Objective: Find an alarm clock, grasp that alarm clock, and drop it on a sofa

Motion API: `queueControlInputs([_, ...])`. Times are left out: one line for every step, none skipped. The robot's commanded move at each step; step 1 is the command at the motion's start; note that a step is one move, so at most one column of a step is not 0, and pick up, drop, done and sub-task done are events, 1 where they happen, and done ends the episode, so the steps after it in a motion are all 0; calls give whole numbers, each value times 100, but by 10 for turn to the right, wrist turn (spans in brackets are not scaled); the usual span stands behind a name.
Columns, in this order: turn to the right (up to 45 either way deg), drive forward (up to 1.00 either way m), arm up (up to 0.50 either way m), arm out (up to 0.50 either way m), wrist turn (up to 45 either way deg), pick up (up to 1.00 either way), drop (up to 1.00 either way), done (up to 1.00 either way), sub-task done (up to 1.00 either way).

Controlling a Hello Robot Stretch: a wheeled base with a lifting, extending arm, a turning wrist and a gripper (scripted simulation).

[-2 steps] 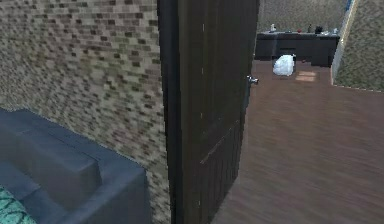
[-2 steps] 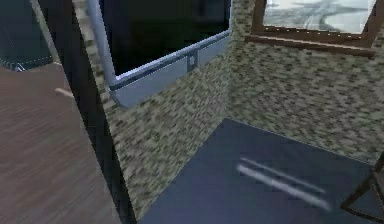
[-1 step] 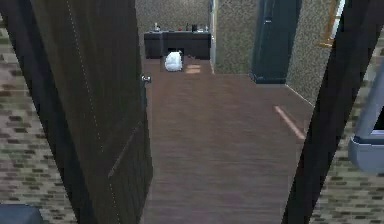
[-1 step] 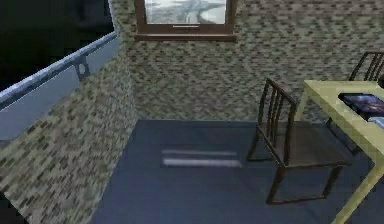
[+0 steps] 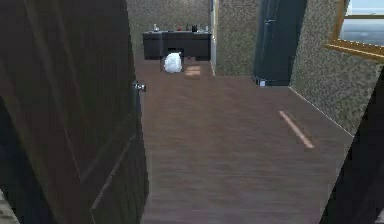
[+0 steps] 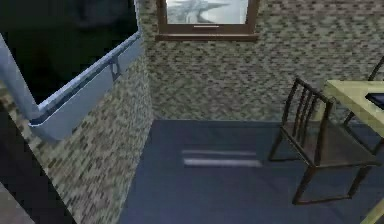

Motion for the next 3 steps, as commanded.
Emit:
queueControlInputs([0,100,0,0,0,0,0,0,0])
queueControlInputs([30,0,0,0,0,0,0,0,0])
queueControlInputs([0,45,0,0,0,0,0,0,0])
